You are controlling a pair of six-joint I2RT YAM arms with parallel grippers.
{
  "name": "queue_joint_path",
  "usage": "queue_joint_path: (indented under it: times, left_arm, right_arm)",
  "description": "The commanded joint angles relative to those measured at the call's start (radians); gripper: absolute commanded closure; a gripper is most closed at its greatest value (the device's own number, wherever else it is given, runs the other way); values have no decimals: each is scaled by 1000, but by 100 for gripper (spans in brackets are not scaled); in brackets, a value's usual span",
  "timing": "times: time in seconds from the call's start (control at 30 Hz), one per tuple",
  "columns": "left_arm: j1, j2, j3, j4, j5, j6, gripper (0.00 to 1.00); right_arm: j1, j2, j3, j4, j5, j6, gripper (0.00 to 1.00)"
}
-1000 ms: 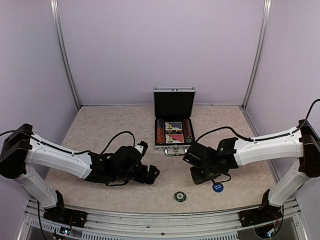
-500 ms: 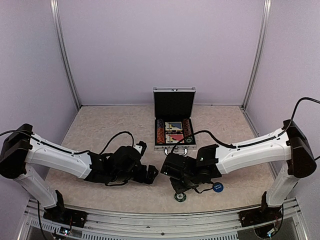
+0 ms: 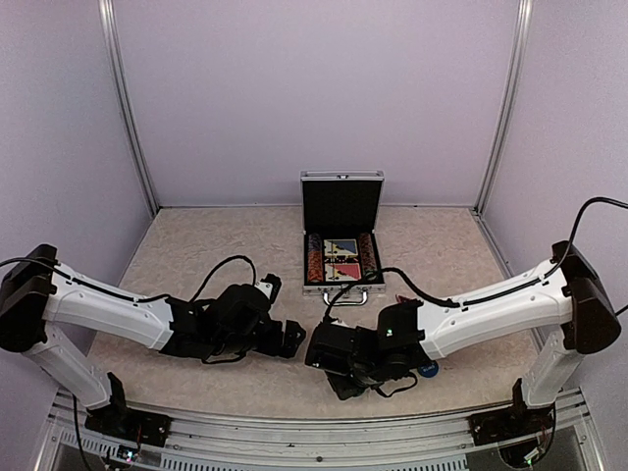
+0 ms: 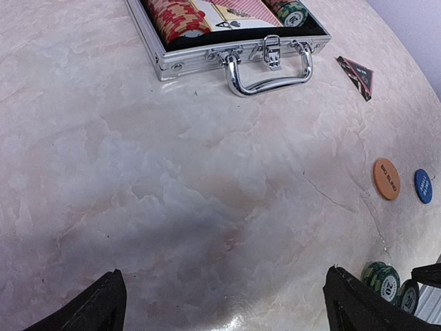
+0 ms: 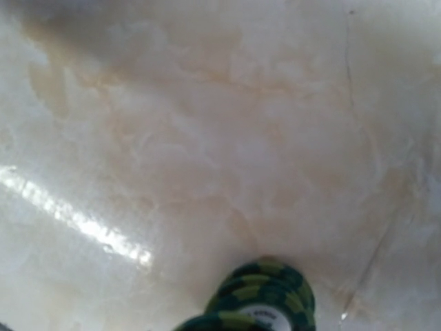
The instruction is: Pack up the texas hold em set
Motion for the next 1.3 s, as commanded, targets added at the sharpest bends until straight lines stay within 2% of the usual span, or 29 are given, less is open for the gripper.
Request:
queue_joint_path:
  times: [0.0, 0.57, 1.03, 1.27]
  left_arm:
    - [7, -23, -14, 3, -8, -8, 1]
    - [5, -23, -13, 8, 3, -10, 1]
    - [2, -19, -15, 12, 5, -11, 1]
    - [-1, -14, -15, 19, 17, -3, 1]
  right_arm:
    - [12, 6, -33, -6, -2, 34, 60]
    - [11, 25, -85, 24, 0, 39, 57]
    - [-4, 37, -58, 30, 20, 3, 56]
    - [-9, 30, -46, 26, 25, -1, 48]
